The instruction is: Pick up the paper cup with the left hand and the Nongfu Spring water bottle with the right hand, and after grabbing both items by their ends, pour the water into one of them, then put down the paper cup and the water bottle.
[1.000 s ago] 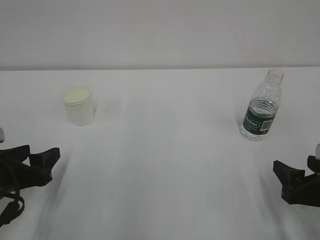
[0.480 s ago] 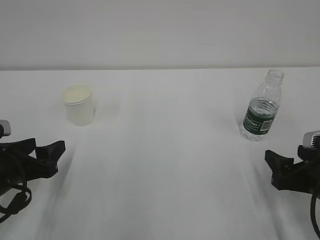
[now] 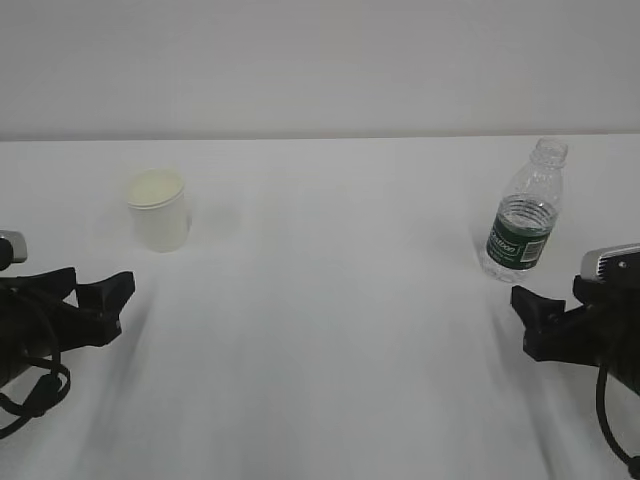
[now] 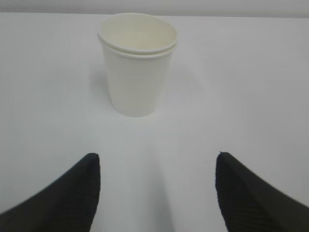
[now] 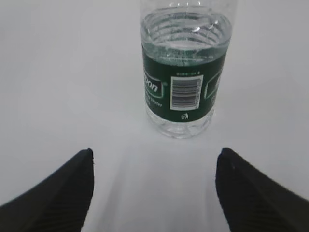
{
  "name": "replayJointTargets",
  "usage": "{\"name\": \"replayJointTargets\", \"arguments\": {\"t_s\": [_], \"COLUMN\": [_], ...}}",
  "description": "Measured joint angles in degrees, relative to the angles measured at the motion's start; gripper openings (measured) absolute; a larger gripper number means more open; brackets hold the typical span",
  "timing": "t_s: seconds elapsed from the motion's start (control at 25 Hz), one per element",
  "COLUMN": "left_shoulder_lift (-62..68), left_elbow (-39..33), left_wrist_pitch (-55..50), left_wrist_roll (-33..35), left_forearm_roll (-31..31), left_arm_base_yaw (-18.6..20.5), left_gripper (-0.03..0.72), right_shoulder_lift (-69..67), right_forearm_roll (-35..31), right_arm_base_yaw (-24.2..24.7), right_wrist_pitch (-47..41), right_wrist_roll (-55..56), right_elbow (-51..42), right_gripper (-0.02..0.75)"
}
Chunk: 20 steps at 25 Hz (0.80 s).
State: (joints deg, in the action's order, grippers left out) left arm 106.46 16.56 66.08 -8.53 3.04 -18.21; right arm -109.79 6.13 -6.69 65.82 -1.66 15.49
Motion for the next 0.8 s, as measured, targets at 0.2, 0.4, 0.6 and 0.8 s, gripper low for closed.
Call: {"name": "replayJointTargets", "arguments": {"t_s": [0.2,0.4,0.6,0.8], "left_shoulder_lift": [1.1,1.2,1.2,1.2], "left_elbow": [0.0,0.0,0.0,0.0], "left_wrist_pitch": [0.0,0.0,0.0,0.0], "left_wrist_roll": [0.0,-0.1,-0.1,-0.1], "left_forearm_roll": [0.1,0.1,0.1,0.1], "left_arm_base_yaw": [0.0,0.0,0.0,0.0], "left_gripper": [0.538,0.538,0.538,0.538], "right_shoulder_lift": [0.0,-1.1,-3.1,-3.9], "right_forearm_roll": [0.1,0.0,0.0,0.1], "right_arm_base_yaw": [0.0,0.0,0.0,0.0], "right_wrist_pitch": [0.0,0.0,0.0,0.0], "right_wrist_roll": [0.0,0.0,0.0,0.0], "right_elbow": [1.2,2.5,4.0,5.1], "right_gripper": [0.589,0.589,0.589,0.589]}}
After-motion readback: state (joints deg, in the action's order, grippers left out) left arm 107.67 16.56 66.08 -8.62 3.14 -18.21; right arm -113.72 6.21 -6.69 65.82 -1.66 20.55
